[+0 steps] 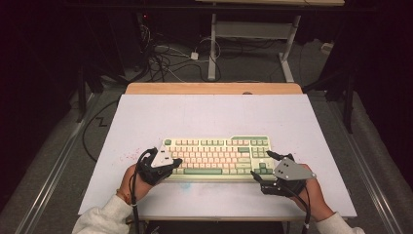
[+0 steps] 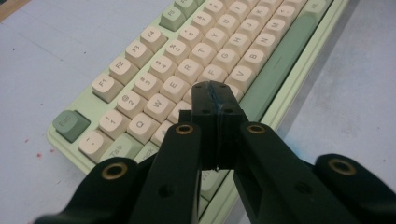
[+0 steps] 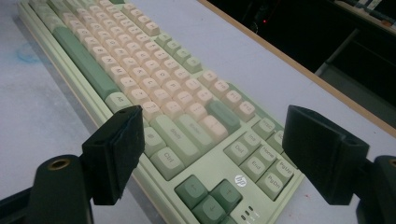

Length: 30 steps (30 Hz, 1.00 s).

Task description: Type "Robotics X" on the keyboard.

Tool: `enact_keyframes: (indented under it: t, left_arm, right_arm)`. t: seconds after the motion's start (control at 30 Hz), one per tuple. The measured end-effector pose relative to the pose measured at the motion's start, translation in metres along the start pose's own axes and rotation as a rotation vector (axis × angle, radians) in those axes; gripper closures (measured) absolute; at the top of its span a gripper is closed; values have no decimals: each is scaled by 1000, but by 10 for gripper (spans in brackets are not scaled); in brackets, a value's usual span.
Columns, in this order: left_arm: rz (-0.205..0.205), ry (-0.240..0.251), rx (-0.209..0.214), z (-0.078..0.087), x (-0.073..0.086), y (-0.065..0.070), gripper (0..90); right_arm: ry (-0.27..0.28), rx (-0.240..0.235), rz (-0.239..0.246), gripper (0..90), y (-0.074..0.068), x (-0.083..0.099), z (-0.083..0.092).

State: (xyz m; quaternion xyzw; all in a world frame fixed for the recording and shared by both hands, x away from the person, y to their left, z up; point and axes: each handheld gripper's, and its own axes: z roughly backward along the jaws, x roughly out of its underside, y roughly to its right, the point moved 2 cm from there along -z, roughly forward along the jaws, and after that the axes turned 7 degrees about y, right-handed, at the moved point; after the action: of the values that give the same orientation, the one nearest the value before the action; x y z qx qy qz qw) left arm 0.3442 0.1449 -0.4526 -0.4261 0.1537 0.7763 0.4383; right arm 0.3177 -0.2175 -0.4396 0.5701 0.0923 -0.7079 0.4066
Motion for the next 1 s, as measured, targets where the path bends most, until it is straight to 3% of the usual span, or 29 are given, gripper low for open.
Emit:
enact_keyframes:
  t: [0.57, 1.0]
  left_arm:
    - [-33, -36, 45, -27, -12, 7, 876]
    - [-55, -71, 50, -39, -12, 8, 876]
  right_arm:
    - [-19, -11, 7, 214, -3, 3, -4]
    - [-26, -13, 10, 212, -3, 4, -4]
